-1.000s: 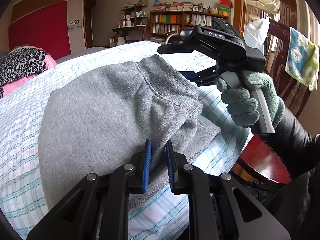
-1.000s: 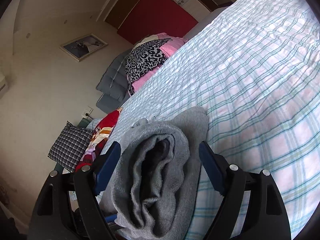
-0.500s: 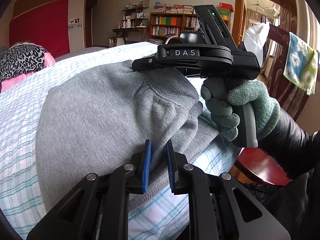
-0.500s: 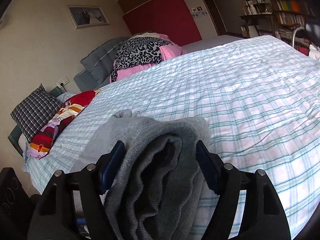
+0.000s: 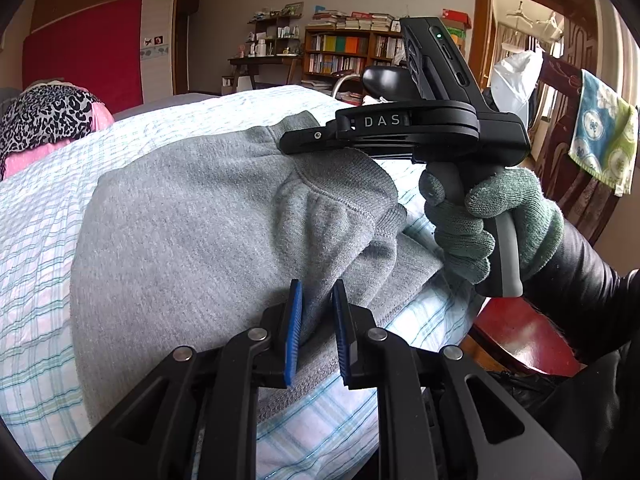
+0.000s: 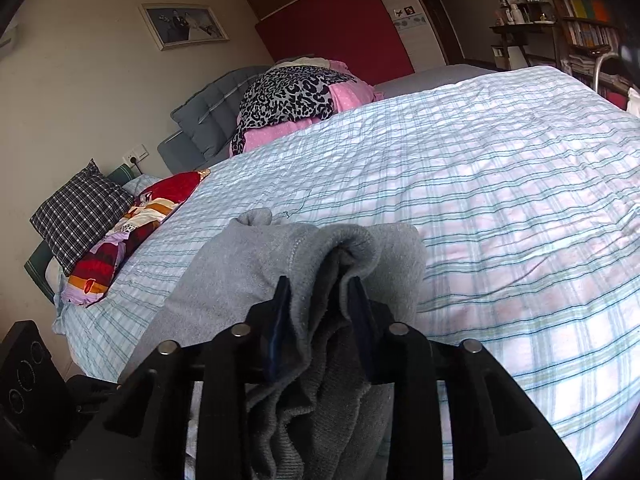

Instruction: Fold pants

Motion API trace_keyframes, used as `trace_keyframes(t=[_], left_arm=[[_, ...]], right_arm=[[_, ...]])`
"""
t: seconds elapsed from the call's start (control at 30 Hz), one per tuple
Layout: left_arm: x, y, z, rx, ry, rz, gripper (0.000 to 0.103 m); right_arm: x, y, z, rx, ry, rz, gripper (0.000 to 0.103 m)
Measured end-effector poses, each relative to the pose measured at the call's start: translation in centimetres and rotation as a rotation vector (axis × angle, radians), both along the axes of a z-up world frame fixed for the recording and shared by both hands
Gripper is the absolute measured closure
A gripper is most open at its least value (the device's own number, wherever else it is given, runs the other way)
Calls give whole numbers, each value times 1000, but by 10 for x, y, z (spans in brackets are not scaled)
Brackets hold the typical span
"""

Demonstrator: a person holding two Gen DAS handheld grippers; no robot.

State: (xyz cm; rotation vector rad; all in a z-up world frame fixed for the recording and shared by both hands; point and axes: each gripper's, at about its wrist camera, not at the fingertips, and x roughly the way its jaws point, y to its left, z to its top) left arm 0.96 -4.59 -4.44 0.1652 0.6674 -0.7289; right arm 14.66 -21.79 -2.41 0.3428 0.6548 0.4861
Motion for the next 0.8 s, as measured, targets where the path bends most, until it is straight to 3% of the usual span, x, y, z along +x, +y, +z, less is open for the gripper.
trace_keyframes(t=[0.13,0.37,0.43,0.5,0.63,0.7,0.73,0.8], left_arm=[[2,-3,4,-8,1,-3,88],[-8,-21,21,-16,-52,-92,88],[-8,-26,17,7,-59,-106,88],[0,-27,7,14,-17,-101,88],[12,-16,-5,-39,60,-91,88],[13,-12,-3,-63,82,-89,87],[13,-11,-2,-70,89,-88,84],[12,-7,3,-84,100,-90,68]], right_arm=[[-9,-5,13,7,-26,-25,91],[-27,-13,33,-18,-37,-105,93],[-23,-15,20,-40,8,-126,93],[-16,-14,-7,-73,87,-137,92],[-24,-15,-15,-96,41,-164,70],[-29,-17,-9,-109,7,-180,66],[-32,-16,-5,-127,-14,-187,65],[-44,-10,4,-175,-75,-211,65]])
